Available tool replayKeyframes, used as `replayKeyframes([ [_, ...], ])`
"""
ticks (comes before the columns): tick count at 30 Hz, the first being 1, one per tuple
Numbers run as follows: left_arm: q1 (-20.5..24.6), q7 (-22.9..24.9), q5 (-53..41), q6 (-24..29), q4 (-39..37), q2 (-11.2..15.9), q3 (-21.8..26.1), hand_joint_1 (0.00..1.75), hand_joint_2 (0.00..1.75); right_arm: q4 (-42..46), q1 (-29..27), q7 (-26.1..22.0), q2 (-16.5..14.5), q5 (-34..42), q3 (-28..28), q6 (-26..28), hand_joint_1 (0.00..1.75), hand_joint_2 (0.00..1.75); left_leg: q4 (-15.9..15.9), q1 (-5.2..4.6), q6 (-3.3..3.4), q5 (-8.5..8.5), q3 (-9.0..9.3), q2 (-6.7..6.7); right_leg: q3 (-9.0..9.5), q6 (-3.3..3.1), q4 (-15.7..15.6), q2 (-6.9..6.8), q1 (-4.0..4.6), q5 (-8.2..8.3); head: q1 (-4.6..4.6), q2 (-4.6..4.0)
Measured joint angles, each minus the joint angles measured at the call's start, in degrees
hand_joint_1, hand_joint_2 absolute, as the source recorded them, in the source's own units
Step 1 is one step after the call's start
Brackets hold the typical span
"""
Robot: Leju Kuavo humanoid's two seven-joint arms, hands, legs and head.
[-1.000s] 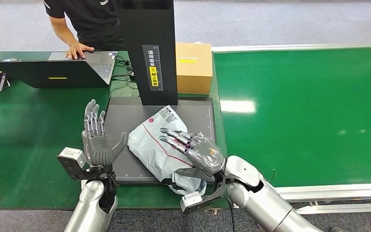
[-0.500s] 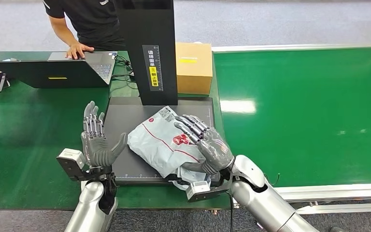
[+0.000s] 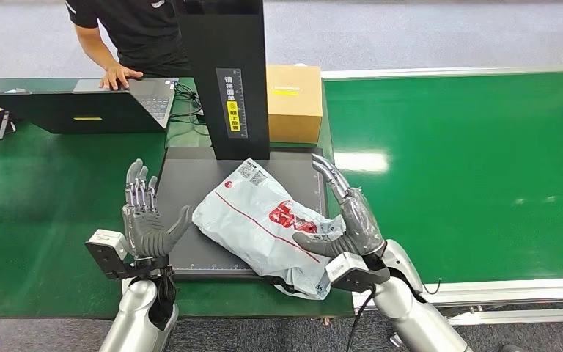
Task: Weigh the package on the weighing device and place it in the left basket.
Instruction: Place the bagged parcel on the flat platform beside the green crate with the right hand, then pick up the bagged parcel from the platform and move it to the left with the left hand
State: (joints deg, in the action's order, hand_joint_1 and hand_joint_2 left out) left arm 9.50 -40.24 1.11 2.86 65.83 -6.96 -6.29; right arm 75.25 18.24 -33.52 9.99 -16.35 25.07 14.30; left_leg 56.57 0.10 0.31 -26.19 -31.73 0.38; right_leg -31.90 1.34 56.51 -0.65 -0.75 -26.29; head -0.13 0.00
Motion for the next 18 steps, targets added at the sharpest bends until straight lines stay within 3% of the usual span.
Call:
replayKeyframes([
  [4, 0.01, 0.00, -0.21, -0.14, 0.00, 0.04, 0.00, 0.00, 1.75, 1.55, -0.87, 3.60, 0.11, -0.18, -2.39, -5.29, 0.00, 1.75, 0.00, 0.00, 0.00, 0.00, 0.01, 0.00, 0.00, 0.00, 0.00, 0.00, 0.00, 0.01, -0.01, 0.00],
  [7, 0.02, 0.00, -0.64, -0.60, -0.01, 0.07, 0.03, 0.00, 1.75, 1.69, -1.01, 8.57, 0.72, -3.74, -3.31, -11.07, 0.00, 1.75, 0.01, 0.00, 0.00, 0.00, 0.01, 0.00, 0.01, 0.00, 0.00, 0.00, 0.00, 0.01, -0.01, 0.00],
  [10, -0.01, 0.00, -1.17, -0.88, -0.01, 0.09, 0.12, 0.00, 1.75, 1.57, -1.47, 9.99, 1.26, -7.53, -4.14, -14.85, 0.00, 1.75, 0.01, 0.00, 0.00, 0.00, 0.00, 0.00, 0.01, 0.00, 0.00, 0.00, 0.00, 0.01, 0.00, 0.00],
  [14, -0.54, 0.00, -1.67, -1.18, 0.26, 0.08, 0.34, 0.00, 1.75, 3.20, -3.35, 7.54, 0.67, -8.21, -6.26, -12.38, 0.00, 1.75, 0.00, 0.00, 0.00, 0.00, -0.01, 0.00, 0.00, -0.01, 0.00, 0.00, 0.00, 0.00, 0.01, 0.00],
  [18, -1.47, 0.00, -2.83, -2.12, 0.76, 0.07, 0.50, 0.00, 1.75, 7.42, -6.04, 5.70, -1.51, -3.37, -10.27, -7.63, 0.00, 1.75, -0.02, 0.00, 0.00, 0.00, -0.01, 0.00, -0.02, -0.02, 0.00, 0.00, 0.00, -0.01, -0.01, 0.00],
])
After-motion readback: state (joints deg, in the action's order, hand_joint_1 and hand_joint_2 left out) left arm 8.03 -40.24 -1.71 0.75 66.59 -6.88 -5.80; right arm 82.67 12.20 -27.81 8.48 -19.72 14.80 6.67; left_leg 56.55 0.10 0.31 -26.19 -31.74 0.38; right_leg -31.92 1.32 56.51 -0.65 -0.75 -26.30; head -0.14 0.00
